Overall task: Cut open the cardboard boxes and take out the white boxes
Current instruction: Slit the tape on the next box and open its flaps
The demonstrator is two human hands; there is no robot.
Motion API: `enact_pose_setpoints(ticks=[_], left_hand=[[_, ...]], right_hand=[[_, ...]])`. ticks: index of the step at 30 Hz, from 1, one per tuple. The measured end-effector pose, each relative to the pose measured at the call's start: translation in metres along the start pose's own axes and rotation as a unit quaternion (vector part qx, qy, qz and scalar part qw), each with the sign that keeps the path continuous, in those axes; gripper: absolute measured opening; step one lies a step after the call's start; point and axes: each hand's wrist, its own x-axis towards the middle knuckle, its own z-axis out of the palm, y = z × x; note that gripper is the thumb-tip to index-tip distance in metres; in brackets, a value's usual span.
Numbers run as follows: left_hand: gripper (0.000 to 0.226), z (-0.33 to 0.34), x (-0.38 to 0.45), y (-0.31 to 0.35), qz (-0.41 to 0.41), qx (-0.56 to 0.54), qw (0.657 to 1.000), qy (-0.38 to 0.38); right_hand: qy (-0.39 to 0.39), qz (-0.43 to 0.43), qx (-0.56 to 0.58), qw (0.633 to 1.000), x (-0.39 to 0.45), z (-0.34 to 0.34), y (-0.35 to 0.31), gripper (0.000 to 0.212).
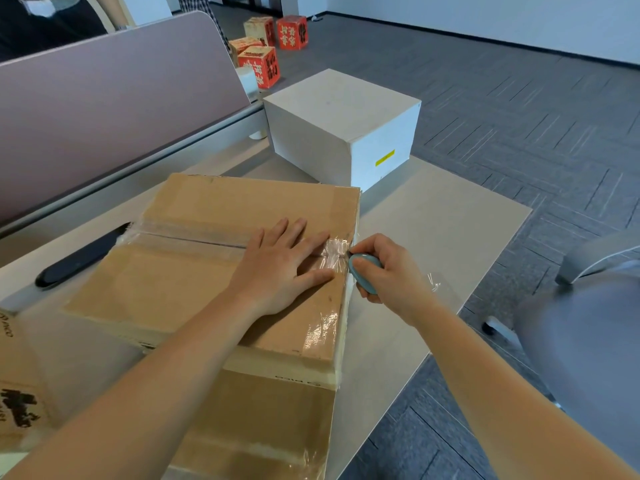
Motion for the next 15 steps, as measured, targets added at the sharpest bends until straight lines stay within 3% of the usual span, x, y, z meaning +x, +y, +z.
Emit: enact_pose_setpoints(ticks=[4,9,15], left_hand=[[0.086,0.002,0.0,-0.001,0.002,-0.004,1.0,0.002],[0.079,0.001,0.0,0.0,-0.002,0.004,1.0,0.006],[0.097,0.002,-0.001,0.0,0.001,-0.001,1.0,0.014]], right_hand=[[-0.012,-0.009,-0.014,1.0,-0.001,-0.002,0.0,0.018],[-0.024,-0.012,-0.003,1.0,-0.009,0.0,0.002,0.025],[-0.007,-0.006,0.019,1.0,-0.017,0.005,0.002,0.02]])
